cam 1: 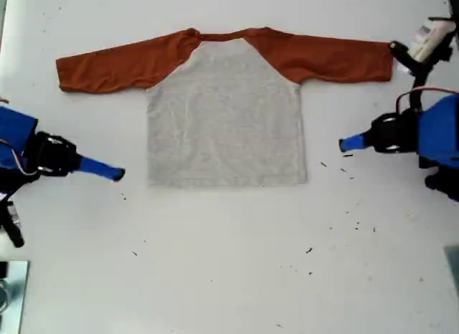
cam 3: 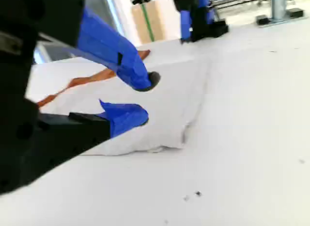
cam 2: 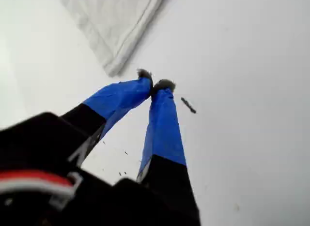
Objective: Fold t shirt
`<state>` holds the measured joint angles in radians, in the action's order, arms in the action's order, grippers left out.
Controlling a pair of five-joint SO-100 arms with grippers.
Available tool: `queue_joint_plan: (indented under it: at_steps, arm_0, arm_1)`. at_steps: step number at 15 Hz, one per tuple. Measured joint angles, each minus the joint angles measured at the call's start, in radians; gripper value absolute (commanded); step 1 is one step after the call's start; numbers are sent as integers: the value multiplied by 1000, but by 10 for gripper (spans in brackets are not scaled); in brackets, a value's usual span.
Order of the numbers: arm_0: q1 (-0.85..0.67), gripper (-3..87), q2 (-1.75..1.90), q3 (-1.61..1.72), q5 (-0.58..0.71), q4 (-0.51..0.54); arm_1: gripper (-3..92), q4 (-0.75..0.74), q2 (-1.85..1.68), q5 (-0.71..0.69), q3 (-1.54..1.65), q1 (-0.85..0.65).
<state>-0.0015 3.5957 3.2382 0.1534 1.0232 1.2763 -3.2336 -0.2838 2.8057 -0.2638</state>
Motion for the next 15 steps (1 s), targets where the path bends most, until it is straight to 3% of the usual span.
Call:
queue_joint_plan:
  at_steps: [4,6,7,8,12,15]
  arm_0:
    - [-440,76,0,0,0,0]
    - [-600,105,0,0,0,0]
    - [-663,175,0,0,0,0]
    - [-670,171,0,0,0,0]
    - [-253,170,0,0,0,0]
    - [29,146,0,0,0,0]
  arm_1:
    - [36,327,592,-383,-716,-426]
    - [245,417,752,-597,-910,-713]
    - [286,442,808,-703,-953,-851]
    - [308,443,870,-796,-988,-971]
    - [298,327,954,-971,-976,-1172]
    - [269,-29,1017,-1017,-689,-1160]
